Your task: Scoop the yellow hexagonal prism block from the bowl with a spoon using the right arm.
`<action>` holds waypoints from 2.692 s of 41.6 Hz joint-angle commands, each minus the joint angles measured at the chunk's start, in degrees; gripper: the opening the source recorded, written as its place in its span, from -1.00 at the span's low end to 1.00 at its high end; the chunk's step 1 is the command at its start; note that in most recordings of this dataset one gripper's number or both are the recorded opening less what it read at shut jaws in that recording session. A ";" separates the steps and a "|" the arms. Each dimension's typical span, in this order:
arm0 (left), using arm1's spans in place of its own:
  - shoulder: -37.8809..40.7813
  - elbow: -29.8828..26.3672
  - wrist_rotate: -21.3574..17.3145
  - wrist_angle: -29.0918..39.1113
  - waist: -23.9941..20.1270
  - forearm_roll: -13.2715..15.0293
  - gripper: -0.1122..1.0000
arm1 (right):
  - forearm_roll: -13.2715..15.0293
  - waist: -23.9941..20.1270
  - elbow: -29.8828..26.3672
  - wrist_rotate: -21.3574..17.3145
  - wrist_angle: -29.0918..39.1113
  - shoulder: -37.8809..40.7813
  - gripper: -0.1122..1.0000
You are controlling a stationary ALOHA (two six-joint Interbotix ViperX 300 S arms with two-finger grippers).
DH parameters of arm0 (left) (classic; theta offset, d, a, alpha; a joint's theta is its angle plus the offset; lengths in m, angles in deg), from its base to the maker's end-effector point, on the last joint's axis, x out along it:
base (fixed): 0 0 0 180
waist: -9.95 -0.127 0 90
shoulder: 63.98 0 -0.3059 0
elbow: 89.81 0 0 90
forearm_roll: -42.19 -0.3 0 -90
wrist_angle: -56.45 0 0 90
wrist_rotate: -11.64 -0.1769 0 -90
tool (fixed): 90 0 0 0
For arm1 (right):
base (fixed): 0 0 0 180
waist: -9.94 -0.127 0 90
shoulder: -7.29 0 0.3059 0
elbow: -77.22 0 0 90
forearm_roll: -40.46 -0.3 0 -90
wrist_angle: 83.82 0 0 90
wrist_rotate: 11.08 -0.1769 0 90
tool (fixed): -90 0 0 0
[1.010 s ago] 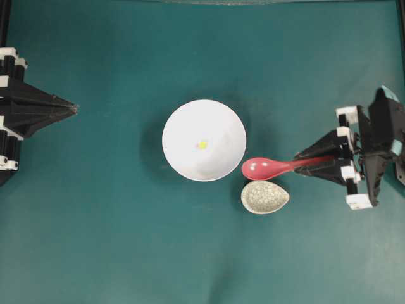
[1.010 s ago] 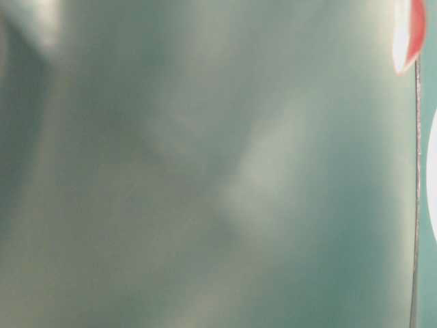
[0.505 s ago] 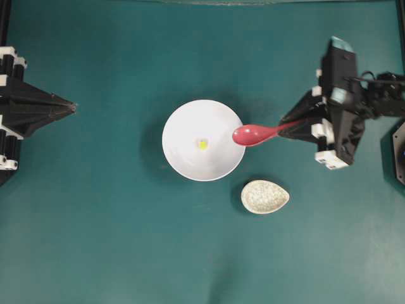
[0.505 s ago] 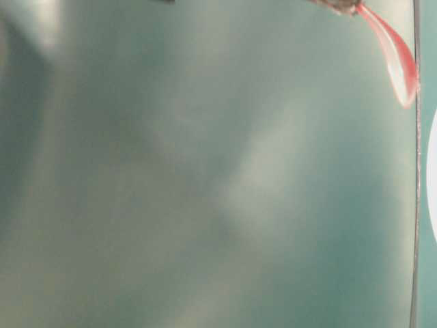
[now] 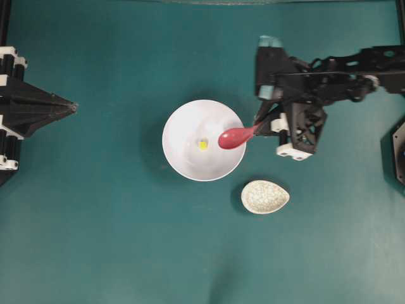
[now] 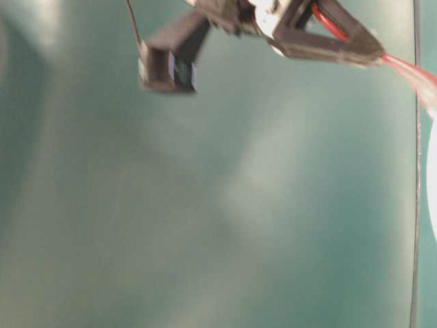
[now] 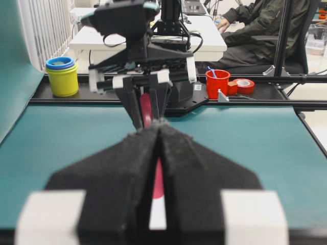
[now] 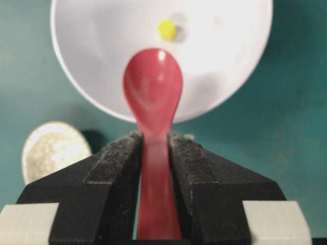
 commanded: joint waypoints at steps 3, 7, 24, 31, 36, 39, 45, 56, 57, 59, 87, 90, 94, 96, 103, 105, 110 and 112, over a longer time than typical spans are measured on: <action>0.53 -1.23 -0.09 -1.05 -0.18 -0.09 -0.81 | 3.34 0.18 -5.80 -3.25 3.87 2.81 -0.38; 0.53 -1.23 -0.09 -1.23 -0.18 -0.09 -0.81 | 5.80 0.18 -8.00 -6.33 6.86 4.48 -0.38; 0.53 -1.23 -0.09 -1.49 -0.18 -0.09 -0.81 | 10.99 -0.18 -10.72 -13.18 10.99 7.38 -0.38; 0.53 -1.23 -0.09 -1.58 -0.18 -0.09 -0.81 | 10.99 -1.23 -10.72 -13.27 10.46 9.14 -0.38; 0.53 -1.23 -0.09 -1.58 -0.18 -0.09 -0.81 | 10.99 -1.85 -10.90 -13.36 9.40 10.28 -0.38; 0.53 -1.23 -0.09 -1.58 -0.18 -0.09 -0.81 | 10.99 -2.11 -10.90 -13.45 8.53 10.81 -0.38; 0.53 -1.23 -0.09 -1.58 -0.18 -0.09 -0.81 | 10.99 -2.64 -10.90 -13.45 6.15 11.78 -0.38; 0.53 -1.23 -0.09 -1.58 -0.18 -0.09 -0.81 | 10.99 -3.60 -11.69 -13.45 2.29 13.71 -0.38; 0.53 -1.23 -0.09 -1.58 -0.18 -0.09 -0.81 | 10.90 -3.69 -11.78 -13.45 2.02 13.89 -0.38; 0.53 -1.23 -0.09 -1.58 -0.18 -0.09 -0.81 | 10.99 -3.87 -12.04 -13.45 1.41 14.33 -0.38; 0.53 -1.14 -0.09 -1.32 -0.18 -0.09 -0.81 | 9.93 -4.13 -13.27 -13.54 -6.15 14.68 -0.38; 0.53 -1.23 -0.09 -1.32 -0.18 -0.09 -0.81 | 9.93 -4.13 -13.27 -13.54 -6.15 14.06 -0.38; 0.53 -1.14 -0.09 -1.32 -0.18 -0.09 -0.81 | 9.84 -4.13 -13.18 -13.54 -6.15 13.18 -0.38; 0.62 -1.14 -0.09 -1.32 -0.18 -0.09 -0.81 | 9.84 -4.13 -13.10 -13.54 -6.24 12.66 -0.38; 0.53 -1.14 -0.09 -1.32 -0.18 -0.09 -0.81 | 9.58 -4.13 -12.48 -13.62 -6.15 11.25 -0.38; 0.53 -1.14 -0.09 -1.32 -0.18 -0.09 -0.81 | 9.58 -4.13 -12.22 -13.62 -6.15 10.90 -0.38; 0.53 -1.14 0.00 -1.23 -0.18 -0.09 -0.81 | 9.58 -4.13 -11.78 -14.06 -6.15 10.46 -0.38; 0.53 -1.14 -0.09 -1.32 -0.18 -0.09 -0.81 | 9.58 -4.13 -11.69 -14.33 -6.15 10.37 -0.38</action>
